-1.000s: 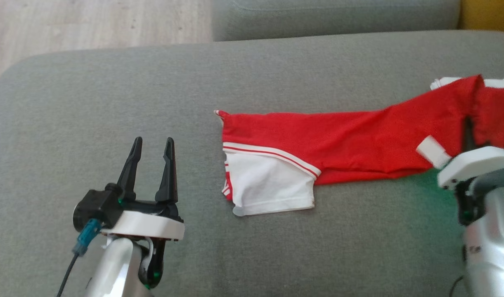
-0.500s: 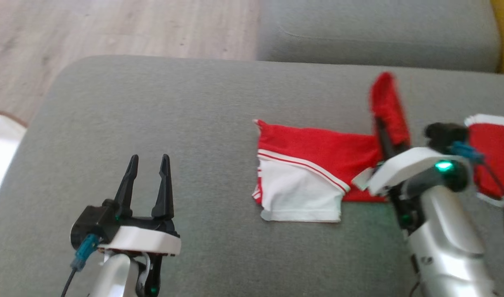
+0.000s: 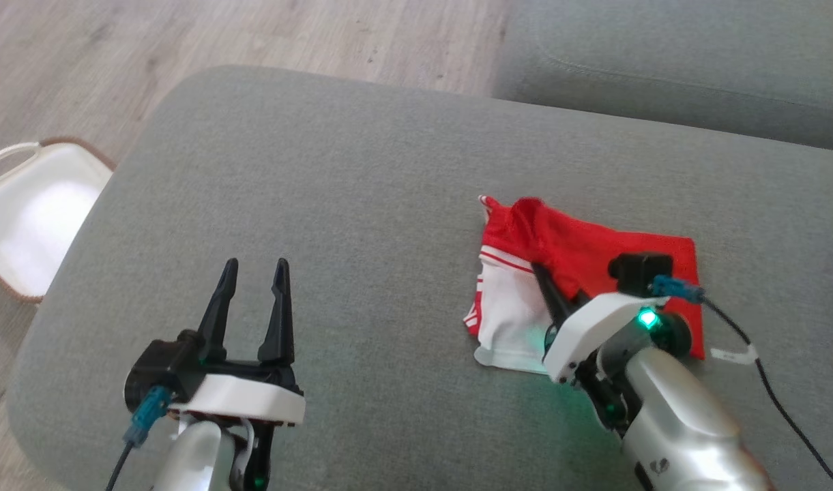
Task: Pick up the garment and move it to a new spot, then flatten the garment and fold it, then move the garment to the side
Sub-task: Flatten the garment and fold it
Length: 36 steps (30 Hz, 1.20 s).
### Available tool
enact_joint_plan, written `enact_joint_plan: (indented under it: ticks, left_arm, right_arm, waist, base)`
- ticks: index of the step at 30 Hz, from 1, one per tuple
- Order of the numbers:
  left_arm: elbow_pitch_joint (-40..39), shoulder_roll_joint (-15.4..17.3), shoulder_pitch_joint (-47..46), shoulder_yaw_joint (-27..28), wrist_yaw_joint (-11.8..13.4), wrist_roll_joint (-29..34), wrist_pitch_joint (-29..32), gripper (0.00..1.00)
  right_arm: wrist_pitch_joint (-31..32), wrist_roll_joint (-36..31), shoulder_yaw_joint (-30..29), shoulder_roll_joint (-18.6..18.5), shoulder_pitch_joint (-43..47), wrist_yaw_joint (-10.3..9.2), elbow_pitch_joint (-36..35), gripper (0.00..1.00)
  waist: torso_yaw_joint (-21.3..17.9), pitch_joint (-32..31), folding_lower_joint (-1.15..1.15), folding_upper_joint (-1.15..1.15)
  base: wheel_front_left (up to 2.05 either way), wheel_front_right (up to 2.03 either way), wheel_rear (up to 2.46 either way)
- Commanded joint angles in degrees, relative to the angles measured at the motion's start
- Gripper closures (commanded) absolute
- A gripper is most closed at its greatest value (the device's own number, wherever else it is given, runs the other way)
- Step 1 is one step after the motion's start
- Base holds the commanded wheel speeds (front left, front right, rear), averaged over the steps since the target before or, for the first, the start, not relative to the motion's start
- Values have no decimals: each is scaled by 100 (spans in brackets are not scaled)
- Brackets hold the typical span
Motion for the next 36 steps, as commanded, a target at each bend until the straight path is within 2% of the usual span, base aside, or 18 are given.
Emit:
enact_joint_plan:
  ticks: [1,5,6,7,13,17,20,25,29,33,36]
  left_arm:
    - [-151,56,-217,143,43,-55,-18,0]
    - [-113,50,-242,101,46,-80,-21,0]
    - [-104,49,-245,95,47,-87,-22,0]
    - [-95,48,-249,90,49,-92,-24,0]
    - [-54,65,-279,103,72,-116,-35,0]
    - [-69,91,-302,112,88,-121,-41,0]
    - [-102,110,-321,129,95,-130,-48,0]
    - [-152,147,-327,221,183,-108,-61,0]
    - [-157,169,-323,286,204,-97,-68,0]
    - [-279,155,-337,418,235,-58,-72,0]
    - [-397,121,-309,527,239,-10,-73,0]
  right_arm:
    - [-101,57,158,60,-297,-4,-83,100]
    - [-234,210,453,60,-382,-4,290,99]
    - [-269,239,562,60,-401,-4,343,30]
    - [-288,333,697,61,-401,-4,336,0]
    - [-264,1017,1624,61,-413,-4,-4,0]
    - [-455,1157,1795,61,-607,-4,26,0]
    - [-739,1022,1733,61,-813,-4,183,0]
    - [-1109,287,1150,61,-1176,-4,859,0]
    - [-1227,-516,523,-15,-1318,-4,1041,0]
    - [-1237,-1444,-413,-262,-1072,-4,272,0]
    - [-1238,-2078,-1061,-271,-604,-4,-430,0]
  waist:
    - [52,40,0,0]
    - [125,83,0,0]
    - [135,89,0,0]
    - [141,92,0,0]
    - [75,90,0,0]
    - [-78,74,0,0]
    - [-241,65,0,0]
    - [-604,78,0,0]
    - [-905,80,0,0]
    - [-1157,105,0,0]
    - [-1295,116,0,0]
  base:
    - [0,0,0]
    - [0,0,0]
    - [0,0,0]
    - [0,0,0]
    - [0,0,0]
    - [0,0,0]
    - [0,0,0]
    - [0,0,0]
    - [0,0,0]
    - [0,0,0]
    - [0,0,0]
